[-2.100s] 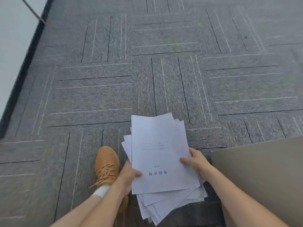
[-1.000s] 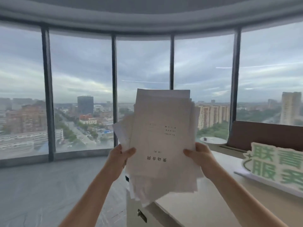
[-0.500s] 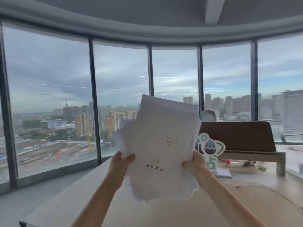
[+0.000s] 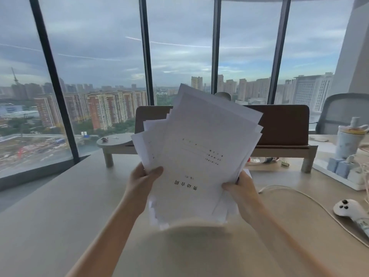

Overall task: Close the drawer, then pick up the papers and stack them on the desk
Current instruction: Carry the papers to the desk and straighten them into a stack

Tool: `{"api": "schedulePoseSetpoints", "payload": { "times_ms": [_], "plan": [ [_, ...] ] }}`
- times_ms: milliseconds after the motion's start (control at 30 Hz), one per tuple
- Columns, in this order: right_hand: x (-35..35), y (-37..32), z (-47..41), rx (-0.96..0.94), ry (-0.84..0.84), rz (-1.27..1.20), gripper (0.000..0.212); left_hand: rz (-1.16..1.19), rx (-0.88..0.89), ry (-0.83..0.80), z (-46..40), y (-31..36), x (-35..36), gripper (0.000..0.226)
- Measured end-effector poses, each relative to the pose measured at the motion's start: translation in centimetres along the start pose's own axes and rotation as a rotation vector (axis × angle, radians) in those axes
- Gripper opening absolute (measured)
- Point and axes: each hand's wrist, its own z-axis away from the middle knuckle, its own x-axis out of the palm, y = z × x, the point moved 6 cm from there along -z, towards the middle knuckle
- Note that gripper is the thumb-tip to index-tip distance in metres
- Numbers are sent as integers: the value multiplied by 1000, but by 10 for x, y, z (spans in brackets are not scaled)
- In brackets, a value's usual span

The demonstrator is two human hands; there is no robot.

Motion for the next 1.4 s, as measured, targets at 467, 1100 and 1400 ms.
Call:
{"api": "schedulePoseSetpoints", "payload": {
  "times_ms": [467, 1100, 1400],
  "plan": [
    [20, 11, -13, -19, -78, 9, 47, 18, -27, 15, -1, -2, -9, 41],
    [30, -21, -18, -199, -77, -123, 62, -200, 112, 3, -10, 25, 2, 33],
    [36, -45, -8, -326, -178, -100, 41, -52, 172, -59, 4, 33, -3, 50]
  ]
}}
